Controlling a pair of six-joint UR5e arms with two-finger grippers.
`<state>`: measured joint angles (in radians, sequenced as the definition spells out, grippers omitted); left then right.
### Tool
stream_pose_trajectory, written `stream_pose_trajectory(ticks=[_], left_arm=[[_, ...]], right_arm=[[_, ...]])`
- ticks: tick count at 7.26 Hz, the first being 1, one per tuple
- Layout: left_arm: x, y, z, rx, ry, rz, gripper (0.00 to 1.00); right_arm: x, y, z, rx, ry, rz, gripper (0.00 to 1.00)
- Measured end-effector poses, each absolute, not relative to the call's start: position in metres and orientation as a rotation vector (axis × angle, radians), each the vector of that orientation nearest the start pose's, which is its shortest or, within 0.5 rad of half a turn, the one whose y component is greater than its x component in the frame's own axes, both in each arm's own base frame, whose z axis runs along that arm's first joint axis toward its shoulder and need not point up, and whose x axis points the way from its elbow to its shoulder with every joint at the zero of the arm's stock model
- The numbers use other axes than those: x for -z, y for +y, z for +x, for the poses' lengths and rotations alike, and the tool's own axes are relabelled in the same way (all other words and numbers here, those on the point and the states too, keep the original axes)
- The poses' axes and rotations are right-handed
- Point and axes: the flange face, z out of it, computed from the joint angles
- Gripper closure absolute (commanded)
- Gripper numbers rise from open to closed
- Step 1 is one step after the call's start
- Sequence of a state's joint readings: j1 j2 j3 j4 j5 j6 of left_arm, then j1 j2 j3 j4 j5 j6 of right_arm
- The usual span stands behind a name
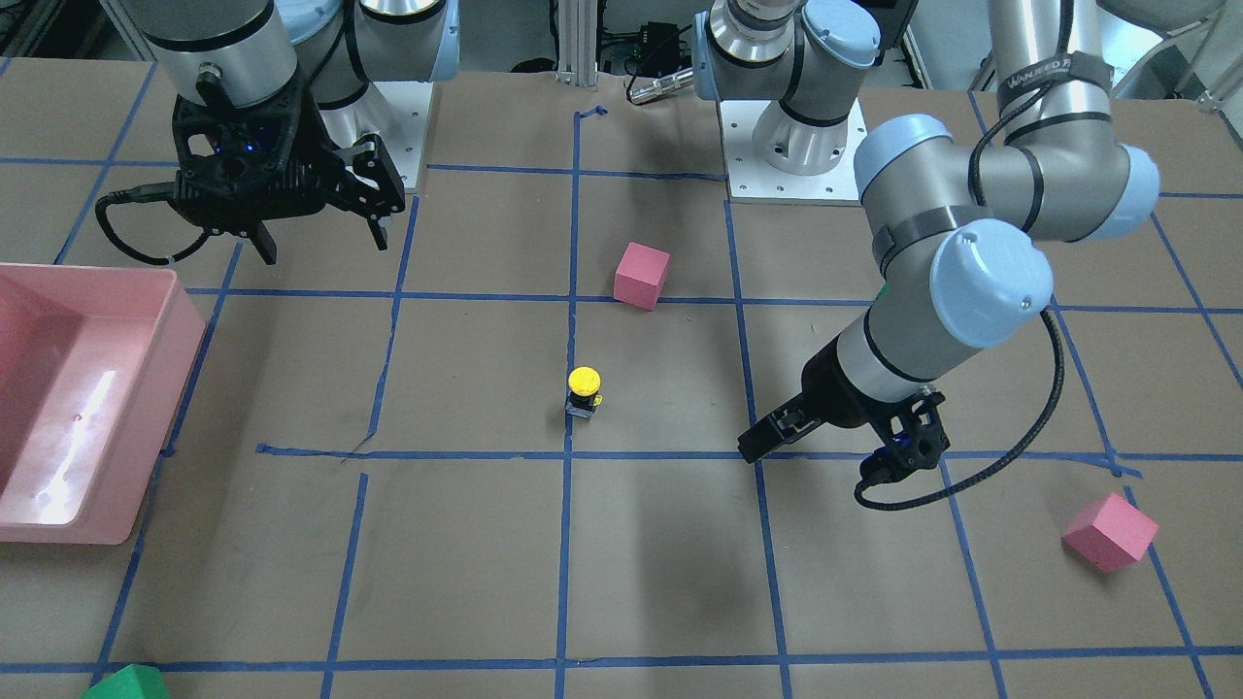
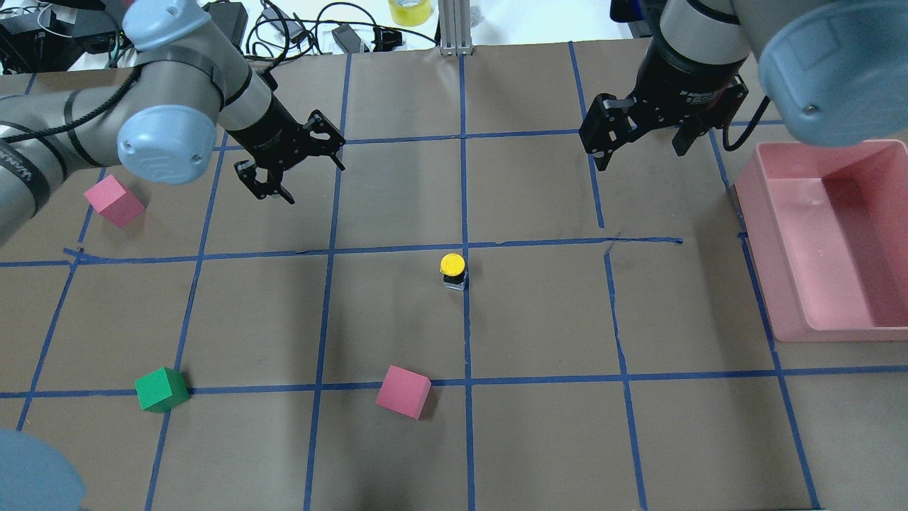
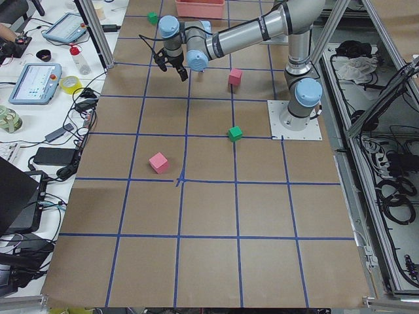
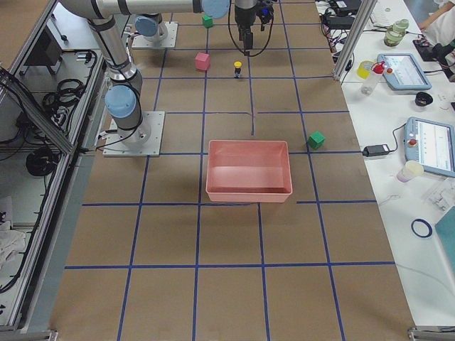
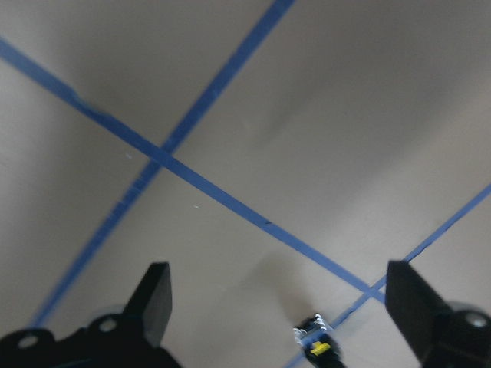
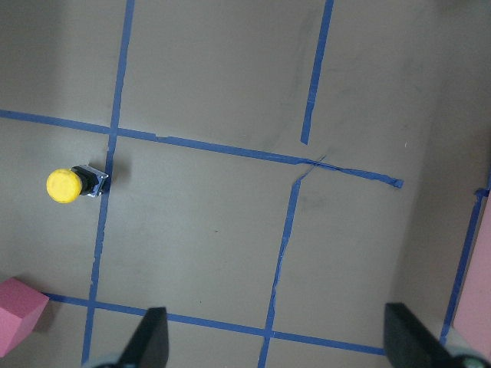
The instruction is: Align button upright
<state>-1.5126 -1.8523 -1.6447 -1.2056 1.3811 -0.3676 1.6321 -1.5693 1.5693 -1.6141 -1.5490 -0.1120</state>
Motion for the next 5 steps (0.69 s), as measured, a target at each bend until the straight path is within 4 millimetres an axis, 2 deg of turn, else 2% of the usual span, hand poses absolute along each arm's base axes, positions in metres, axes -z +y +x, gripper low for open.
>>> stream_pose_trajectory(ticks=[2,4,5], left_arm=[[-0.398,-0.581,-0.117,0.141,3.293,-0.255,0.0],[-0.434,-0.555,-0.117,0.143,3.279,0.124,0.0],[-0.445,-0.542,-0.117,0.119,3.259,0.231,0.0]], right_arm=[[-0.492,-0.488,0.166,0.069,3.108,-0.271,0.0],[-0.492,-0.488,0.166,0.07,3.107,-0.273,0.0],[-0.492,-0.488,0.166,0.07,3.107,-0.273,0.0]])
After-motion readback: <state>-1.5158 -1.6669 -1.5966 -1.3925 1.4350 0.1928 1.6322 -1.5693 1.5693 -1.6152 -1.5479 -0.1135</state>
